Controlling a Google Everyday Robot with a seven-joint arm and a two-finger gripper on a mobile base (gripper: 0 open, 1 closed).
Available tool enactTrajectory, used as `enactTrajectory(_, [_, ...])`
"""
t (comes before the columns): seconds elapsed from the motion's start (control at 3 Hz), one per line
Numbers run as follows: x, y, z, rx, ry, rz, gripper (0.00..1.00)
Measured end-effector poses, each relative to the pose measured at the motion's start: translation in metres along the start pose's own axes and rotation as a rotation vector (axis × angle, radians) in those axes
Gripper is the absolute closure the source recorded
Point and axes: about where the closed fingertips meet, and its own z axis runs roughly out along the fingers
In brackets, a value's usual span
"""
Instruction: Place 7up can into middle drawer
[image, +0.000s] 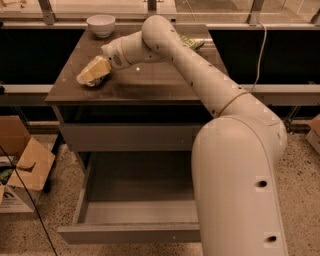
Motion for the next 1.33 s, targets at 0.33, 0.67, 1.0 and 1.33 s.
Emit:
enactTrajectory(0.33, [0.001,-0.004,0.014,-0.012,-0.008,0.006,0.0])
enactTrajectory(0.67, [0.006,-0.014,0.017,0.011,-0.016,0.033,0.0])
enactTrajectory(1.0, [0.016,-0.021,0.016,0.032,-0.019,0.074,0.03])
enactTrajectory(1.33, [0.02,-0.021,0.016,0.037,-0.025,0.09,0.26])
